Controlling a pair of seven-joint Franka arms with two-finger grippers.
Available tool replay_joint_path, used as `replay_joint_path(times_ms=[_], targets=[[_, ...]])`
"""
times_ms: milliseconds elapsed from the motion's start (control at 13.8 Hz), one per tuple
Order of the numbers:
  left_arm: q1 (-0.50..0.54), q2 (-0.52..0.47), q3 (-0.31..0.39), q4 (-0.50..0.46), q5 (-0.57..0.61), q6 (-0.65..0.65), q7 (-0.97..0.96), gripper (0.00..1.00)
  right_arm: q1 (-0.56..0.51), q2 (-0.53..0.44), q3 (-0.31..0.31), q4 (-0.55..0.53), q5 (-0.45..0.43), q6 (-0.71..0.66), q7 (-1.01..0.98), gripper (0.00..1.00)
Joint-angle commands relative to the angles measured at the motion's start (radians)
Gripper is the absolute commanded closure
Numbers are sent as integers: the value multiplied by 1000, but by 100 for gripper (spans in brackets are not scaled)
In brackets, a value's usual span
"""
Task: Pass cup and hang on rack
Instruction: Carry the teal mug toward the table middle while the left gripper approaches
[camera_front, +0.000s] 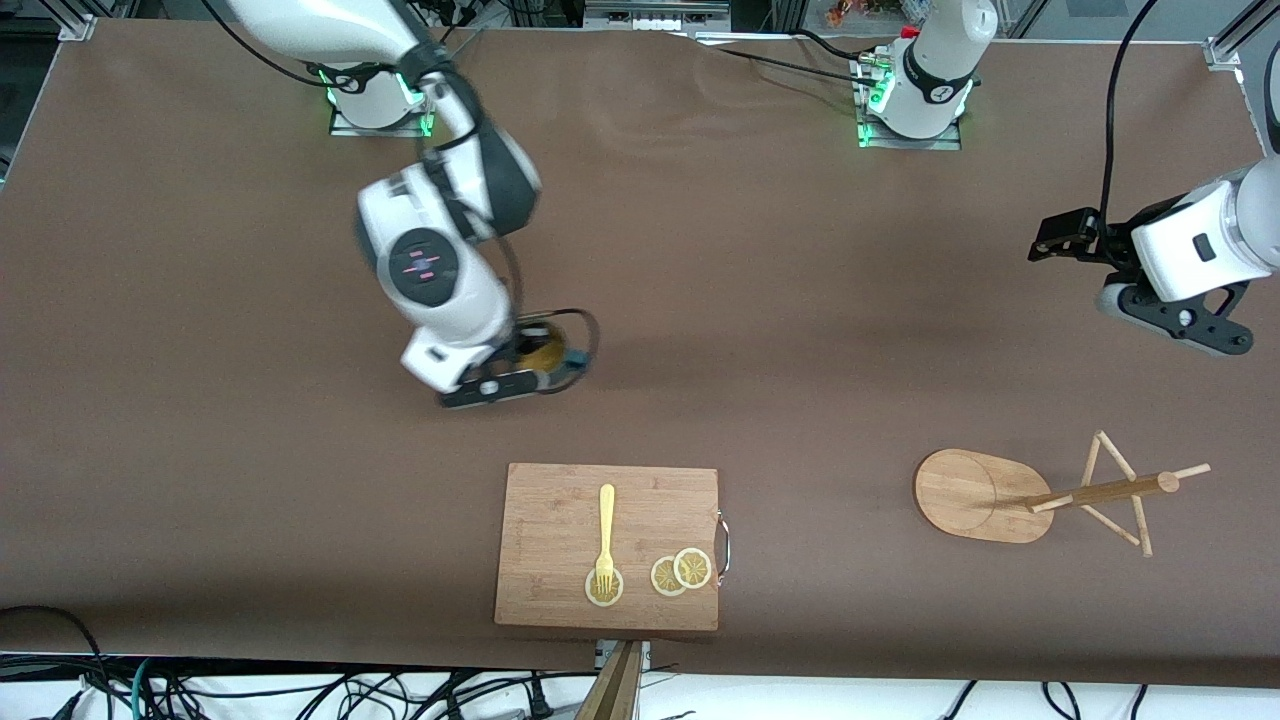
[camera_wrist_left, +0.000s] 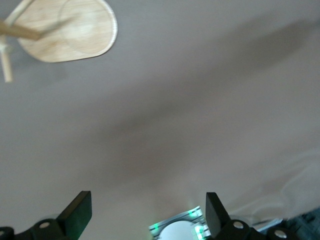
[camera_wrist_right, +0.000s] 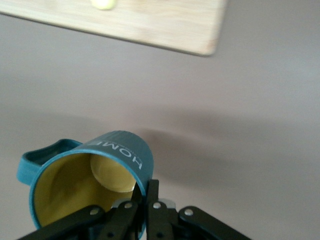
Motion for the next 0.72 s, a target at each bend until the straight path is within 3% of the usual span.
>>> replay_joint_path(times_ms=[0,217,434,652], targets=[[10,-25,2,-83,-39,10,205,0,72,165,20,221,69,-8,125,100],[10,-22,-1,-137,-45,34,372,0,202,294,19,356,66,49,208,100],[22,-25,-29,-185,-45,51,550,0,319,339,8,356,45,158,213,100],[48,-29,-49,-286,-104,146,756,0,373,343,8,356,5,169,214,100]])
